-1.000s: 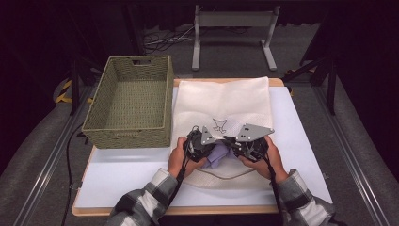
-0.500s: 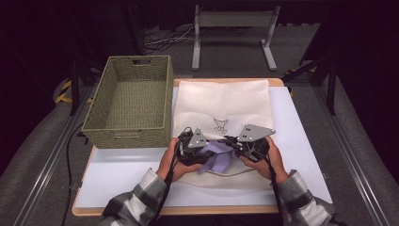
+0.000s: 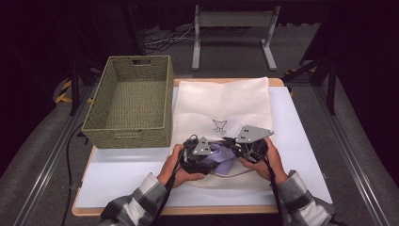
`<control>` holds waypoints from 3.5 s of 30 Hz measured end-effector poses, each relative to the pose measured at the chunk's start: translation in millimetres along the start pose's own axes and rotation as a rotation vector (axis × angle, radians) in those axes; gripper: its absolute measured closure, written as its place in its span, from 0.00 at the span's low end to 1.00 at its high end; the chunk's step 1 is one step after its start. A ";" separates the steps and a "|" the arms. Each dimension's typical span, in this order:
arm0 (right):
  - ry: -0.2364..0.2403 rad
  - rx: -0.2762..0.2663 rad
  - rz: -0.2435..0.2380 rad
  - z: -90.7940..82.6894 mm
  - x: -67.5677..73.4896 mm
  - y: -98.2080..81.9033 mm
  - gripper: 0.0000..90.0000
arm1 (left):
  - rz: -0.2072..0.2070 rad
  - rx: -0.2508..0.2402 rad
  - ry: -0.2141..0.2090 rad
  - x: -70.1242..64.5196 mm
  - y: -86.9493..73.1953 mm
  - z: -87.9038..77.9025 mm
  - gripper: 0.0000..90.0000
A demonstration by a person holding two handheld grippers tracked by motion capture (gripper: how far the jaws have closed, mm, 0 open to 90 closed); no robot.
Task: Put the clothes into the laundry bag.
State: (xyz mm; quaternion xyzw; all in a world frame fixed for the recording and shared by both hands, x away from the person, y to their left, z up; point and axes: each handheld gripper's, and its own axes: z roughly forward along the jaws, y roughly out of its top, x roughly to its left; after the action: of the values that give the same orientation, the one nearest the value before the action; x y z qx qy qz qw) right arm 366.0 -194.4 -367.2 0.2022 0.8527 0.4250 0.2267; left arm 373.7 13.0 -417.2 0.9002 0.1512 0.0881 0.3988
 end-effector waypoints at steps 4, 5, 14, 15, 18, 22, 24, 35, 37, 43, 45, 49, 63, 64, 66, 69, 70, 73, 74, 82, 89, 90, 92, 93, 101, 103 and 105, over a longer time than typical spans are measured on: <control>0.011 0.007 -0.003 1.7 0.9 -0.7 0.97 | -0.021 0.051 0.033 3.5 3.0 22.5 0.48; 0.012 0.008 -0.002 2.1 1.4 -0.8 0.97 | -0.016 0.080 0.051 4.5 2.9 28.8 0.51; 0.030 0.032 0.001 7.9 0.7 -3.6 0.97 | -0.063 0.033 0.162 6.9 -1.8 42.0 0.80; 0.032 0.036 0.000 8.4 0.7 -4.0 0.97 | -0.057 0.032 0.180 7.2 -1.6 42.6 0.83; 0.038 0.043 0.001 9.5 1.2 -4.3 0.97 | -0.068 0.029 0.203 11.3 -2.2 42.9 0.86; 0.047 0.056 -0.004 12.6 2.8 -5.6 0.97 | -0.100 0.017 0.250 17.0 -4.2 42.2 0.87; 0.051 0.063 -0.007 14.5 4.0 -6.2 0.97 | -0.112 0.015 0.282 18.4 -5.0 41.8 0.87; 0.080 0.050 -0.018 13.5 11.8 -1.4 0.97 | -0.168 0.010 0.395 26.5 -6.5 36.7 0.88; 0.078 0.058 -0.027 15.0 13.3 -1.6 0.97 | -0.184 0.005 0.377 28.3 -7.3 36.7 0.88; 0.058 0.061 -0.029 14.8 9.7 -4.2 0.97 | -0.165 -0.021 0.276 25.9 -7.1 30.4 0.77; 0.053 0.053 -0.022 12.8 7.8 -4.3 0.97 | -0.142 -0.031 0.257 22.3 -6.1 25.4 0.69; 0.040 0.034 -0.016 8.2 4.8 -3.3 0.97 | -0.104 -0.062 0.233 13.0 -6.8 5.3 0.62; 0.027 0.001 0.002 -0.3 0.6 -0.1 0.97 | -0.020 -0.039 0.168 3.3 -21.0 -36.1 0.93; 0.029 0.002 0.002 0.0 1.0 -0.2 0.97 | -0.019 -0.021 0.169 3.7 -21.9 -35.3 0.94; 0.034 0.004 -0.002 1.2 2.0 0.0 0.97 | -0.033 -0.005 0.152 5.7 -22.4 -29.3 0.94; 0.040 0.012 -0.009 3.0 4.4 0.8 0.97 | -0.009 0.034 0.145 6.2 -19.3 -15.9 0.95; 0.044 0.016 -0.014 3.6 5.1 0.9 0.97 | -0.012 0.043 0.142 7.7 -17.7 -9.8 0.95; 0.053 0.025 -0.015 6.1 6.2 0.0 0.97 | -0.015 0.054 0.138 11.5 -13.6 2.5 0.97; 0.054 0.026 -0.014 6.7 6.4 -0.4 0.97 | -0.018 0.061 0.143 12.8 -11.9 8.7 0.98; 0.087 0.061 -0.011 12.6 9.9 -7.1 0.97 | -0.081 0.002 0.140 17.5 -6.9 32.9 0.98; 0.100 0.096 0.005 17.6 10.4 -14.1 0.97 | -0.139 -0.038 0.201 22.3 -4.4 40.4 0.99; 0.107 0.097 0.010 18.1 10.7 -14.2 0.97 | -0.150 -0.042 0.242 22.5 -3.2 41.0 0.99; 0.120 0.095 0.023 19.2 12.0 -14.4 0.97 | -0.170 -0.057 0.283 24.2 -2.5 39.8 0.99; 0.121 0.097 0.023 19.5 12.8 -14.2 0.97 | -0.184 -0.065 0.300 27.1 -3.0 38.2 0.99; 0.106 0.131 -0.003 25.9 13.7 -18.0 0.97 | -0.217 -0.076 0.317 29.9 -6.0 34.6 0.97; 0.095 0.140 -0.014 27.3 14.1 -19.5 0.97 | -0.195 -0.077 0.297 28.3 -6.1 33.9 0.94; 0.092 0.142 -0.018 27.6 14.1 -20.1 0.97 | -0.180 -0.086 0.275 26.8 -6.6 31.9 0.88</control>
State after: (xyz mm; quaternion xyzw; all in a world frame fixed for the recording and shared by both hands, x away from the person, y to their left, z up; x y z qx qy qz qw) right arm 366.9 -180.5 -401.4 0.1904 0.8920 0.3703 0.1759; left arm 406.4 4.3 -442.4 0.8445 0.2804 0.1810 0.4189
